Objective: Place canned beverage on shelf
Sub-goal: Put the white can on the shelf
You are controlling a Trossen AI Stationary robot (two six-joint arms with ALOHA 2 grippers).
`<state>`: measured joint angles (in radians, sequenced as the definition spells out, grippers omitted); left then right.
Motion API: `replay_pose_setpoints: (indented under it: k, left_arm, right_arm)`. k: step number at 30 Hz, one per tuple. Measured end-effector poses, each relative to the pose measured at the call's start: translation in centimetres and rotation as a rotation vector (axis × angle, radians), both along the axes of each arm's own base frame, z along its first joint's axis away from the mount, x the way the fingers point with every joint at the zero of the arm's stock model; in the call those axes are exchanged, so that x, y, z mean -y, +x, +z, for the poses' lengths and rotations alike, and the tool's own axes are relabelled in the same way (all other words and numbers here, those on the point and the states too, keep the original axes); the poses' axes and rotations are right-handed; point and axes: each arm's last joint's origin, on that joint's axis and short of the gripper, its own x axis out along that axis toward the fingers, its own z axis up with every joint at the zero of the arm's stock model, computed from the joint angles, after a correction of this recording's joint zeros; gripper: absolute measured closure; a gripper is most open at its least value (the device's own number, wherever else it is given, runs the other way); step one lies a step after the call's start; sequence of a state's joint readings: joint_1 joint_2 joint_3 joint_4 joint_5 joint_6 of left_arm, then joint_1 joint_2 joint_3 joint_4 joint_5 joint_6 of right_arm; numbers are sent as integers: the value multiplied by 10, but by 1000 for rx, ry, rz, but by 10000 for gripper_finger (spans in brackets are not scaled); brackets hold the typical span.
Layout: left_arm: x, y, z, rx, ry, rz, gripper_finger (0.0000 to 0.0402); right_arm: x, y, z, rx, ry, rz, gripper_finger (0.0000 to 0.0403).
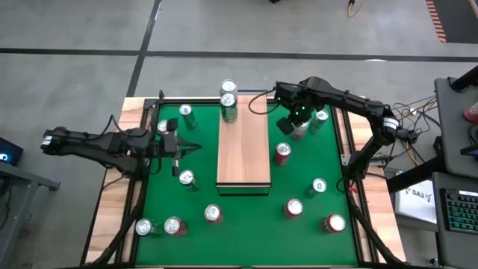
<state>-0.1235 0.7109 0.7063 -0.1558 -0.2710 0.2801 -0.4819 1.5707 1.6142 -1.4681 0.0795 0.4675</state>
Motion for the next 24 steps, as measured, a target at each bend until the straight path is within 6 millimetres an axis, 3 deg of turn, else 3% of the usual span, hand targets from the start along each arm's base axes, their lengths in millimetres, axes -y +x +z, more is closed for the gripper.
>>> replay_pose_setpoints:
  k: [4,13,24]
  left_arm:
    - [-3,-15,5,46,35,1,402]
    - [-5,-29,-15,50,67,-2,402]
    - [-5,-31,-8,64,99,2,402]
  right_arm:
    - [5,-3,0,5,7,-35,394]
    - [-7,-1,0,26,120,-162,394]
    - [6,-7,1,-11,-3,-216,390]
